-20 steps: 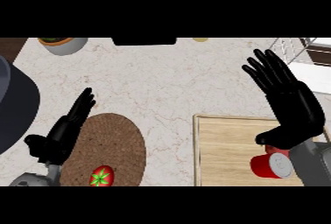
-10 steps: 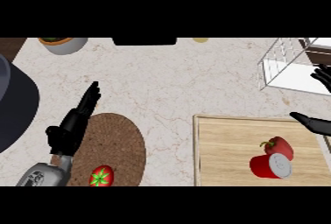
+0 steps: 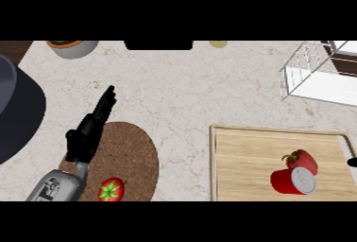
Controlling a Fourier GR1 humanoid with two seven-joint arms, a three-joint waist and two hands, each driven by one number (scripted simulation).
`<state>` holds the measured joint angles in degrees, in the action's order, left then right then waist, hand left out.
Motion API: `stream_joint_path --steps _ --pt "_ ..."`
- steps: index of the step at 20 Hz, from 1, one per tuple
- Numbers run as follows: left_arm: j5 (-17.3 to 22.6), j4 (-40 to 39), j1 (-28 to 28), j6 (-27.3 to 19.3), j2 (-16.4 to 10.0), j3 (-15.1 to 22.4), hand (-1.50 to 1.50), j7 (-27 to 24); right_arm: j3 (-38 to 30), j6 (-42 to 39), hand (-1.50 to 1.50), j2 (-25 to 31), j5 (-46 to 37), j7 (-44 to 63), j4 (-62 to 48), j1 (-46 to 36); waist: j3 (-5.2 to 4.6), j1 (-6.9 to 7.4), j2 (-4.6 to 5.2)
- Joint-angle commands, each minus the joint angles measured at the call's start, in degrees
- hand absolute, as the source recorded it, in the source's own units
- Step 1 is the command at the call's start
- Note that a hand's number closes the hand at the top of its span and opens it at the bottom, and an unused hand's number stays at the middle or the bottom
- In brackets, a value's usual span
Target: Pick the bell pepper from the tray and place it in the tiered shelf
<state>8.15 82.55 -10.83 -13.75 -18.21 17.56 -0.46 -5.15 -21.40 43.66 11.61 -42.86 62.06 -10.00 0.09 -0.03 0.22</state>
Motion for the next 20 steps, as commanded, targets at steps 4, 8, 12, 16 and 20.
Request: stream_joint_path --steps 4,8,12,16,20 --pt "-2.2 -0.3 2.0 -0.1 1.0 -0.2 0.0 -1.4 3.0 1.3 -1.5 4.5 -6.4 6.7 14.9 4.5 -0.17 -0.67 -0.5" --pt "-0.1 -4.9 -2.1 2.5 -0.4 -3.6 0.0 -1.2 3.1 0.7 -1.5 11.5 -10.4 11.4 23.9 8.3 -0.29 -2.05 -0.56" --pt "-0.4 -2.4 -1.2 2.2 -0.3 -3.4 0.0 -0.8 3.8 1.4 -1.5 17.6 -18.5 13.6 27.8 9.8 -0.22 -1.45 -0.58" --pt "-2.1 -0.7 1.1 0.5 1.2 -2.1 0.0 -0.4 3.9 5.3 -1.5 17.4 -23.9 22.7 38.3 15.0 -0.19 -1.39 -0.64" --pt "-4.2 -1.5 0.4 -0.4 4.3 -1.0 0.0 0.1 3.6 7.7 -1.5 12.8 -29.1 25.7 45.3 22.5 -0.11 -0.98 -0.43"
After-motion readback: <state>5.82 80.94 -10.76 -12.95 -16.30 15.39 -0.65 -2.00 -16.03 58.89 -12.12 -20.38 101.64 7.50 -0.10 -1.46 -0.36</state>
